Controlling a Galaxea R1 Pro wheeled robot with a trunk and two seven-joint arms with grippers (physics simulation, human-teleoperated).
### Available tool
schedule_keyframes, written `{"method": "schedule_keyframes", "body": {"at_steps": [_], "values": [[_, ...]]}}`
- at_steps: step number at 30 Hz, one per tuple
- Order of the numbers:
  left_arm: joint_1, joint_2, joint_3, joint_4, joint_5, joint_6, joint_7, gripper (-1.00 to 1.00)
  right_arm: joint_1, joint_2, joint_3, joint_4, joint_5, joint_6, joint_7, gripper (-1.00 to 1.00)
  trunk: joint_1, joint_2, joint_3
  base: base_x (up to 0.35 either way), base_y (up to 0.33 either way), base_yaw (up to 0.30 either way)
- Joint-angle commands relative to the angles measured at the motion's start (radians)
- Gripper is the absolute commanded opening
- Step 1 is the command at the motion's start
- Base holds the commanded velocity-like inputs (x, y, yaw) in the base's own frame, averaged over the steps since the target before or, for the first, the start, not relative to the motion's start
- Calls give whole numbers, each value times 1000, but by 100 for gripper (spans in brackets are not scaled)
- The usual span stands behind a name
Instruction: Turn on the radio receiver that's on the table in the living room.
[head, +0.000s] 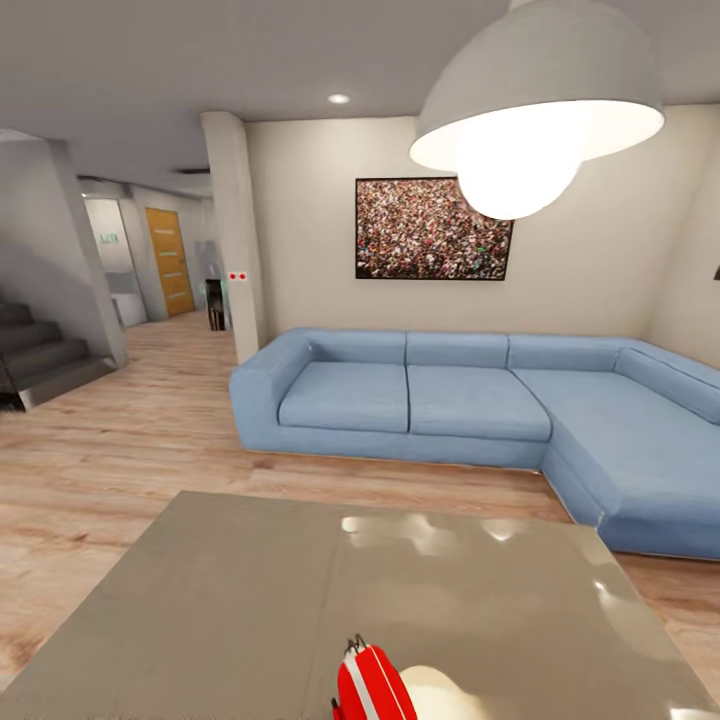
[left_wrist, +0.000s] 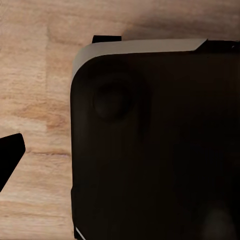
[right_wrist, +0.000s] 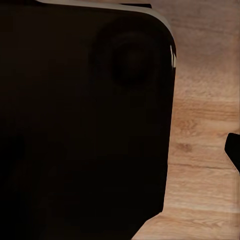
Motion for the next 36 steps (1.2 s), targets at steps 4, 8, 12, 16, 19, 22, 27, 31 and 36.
{"method": "schedule_keyframes", "body": {"at_steps": [4,8,12,16,19,22,27,31,36], "values": [[0,0,0,0,0,0,0,100,0,0,-1,0,0,1,0,100,0,0,0,0,0,30],[0,0,0,0,0,0,0,100,0,0,-1,0,-1,1,0,100,0,0,0,0,0,6],[0,0,0,0,0,0,0,100,0,0,-1,0,-1,1,0,100,0,0,0,0,0,1],[0,1,-1,0,-1,0,0,100,0,0,-1,0,-1,1,1,100,0,0,0,0,0,0],[0,0,0,0,-1,0,0,100,0,0,-1,0,0,1,1,100,0,0,0,0,0,0],[0,0,0,0,-1,0,0,100,0,0,-1,0,0,1,1,100,0,0,0,0,0,0],[0,0,1,0,-2,0,0,100,0,0,-1,0,0,2,1,100,0,0,0,0,0,0],[0,0,1,0,-2,0,0,100,0,0,-1,0,0,3,1,100,0,0,0,0,0,0],[0,0,1,0,-2,1,-1,100,0,0,-1,0,0,3,1,100,-15,28,13,0,0,0]]}}
